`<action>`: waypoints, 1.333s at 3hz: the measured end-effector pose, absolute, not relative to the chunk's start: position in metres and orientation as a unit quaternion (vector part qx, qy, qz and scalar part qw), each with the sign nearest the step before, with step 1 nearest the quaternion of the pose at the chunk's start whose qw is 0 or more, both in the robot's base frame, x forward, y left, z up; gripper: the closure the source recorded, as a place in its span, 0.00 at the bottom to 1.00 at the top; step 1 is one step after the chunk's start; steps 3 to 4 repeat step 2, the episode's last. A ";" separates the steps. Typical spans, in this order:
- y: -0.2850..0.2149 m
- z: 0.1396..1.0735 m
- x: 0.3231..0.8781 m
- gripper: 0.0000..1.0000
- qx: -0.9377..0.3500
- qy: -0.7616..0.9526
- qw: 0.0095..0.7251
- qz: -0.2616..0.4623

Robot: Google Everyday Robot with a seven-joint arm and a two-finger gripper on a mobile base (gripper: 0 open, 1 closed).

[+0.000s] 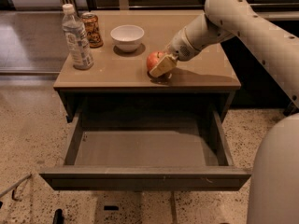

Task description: Pick apple from top drawer and place on counter

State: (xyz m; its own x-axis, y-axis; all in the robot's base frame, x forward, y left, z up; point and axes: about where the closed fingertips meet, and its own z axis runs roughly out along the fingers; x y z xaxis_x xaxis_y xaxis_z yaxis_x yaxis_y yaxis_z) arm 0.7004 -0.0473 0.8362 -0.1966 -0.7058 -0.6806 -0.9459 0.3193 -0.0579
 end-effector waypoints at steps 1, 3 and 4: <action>-0.047 0.836 0.700 0.00 -0.551 0.749 0.313 0.192; -0.047 0.836 0.700 0.00 -0.551 0.749 0.313 0.192; -0.047 0.836 0.700 0.00 -0.551 0.749 0.313 0.192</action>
Offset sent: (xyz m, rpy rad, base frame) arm 0.0000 0.0000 0.0000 0.0000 0.0000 0.0000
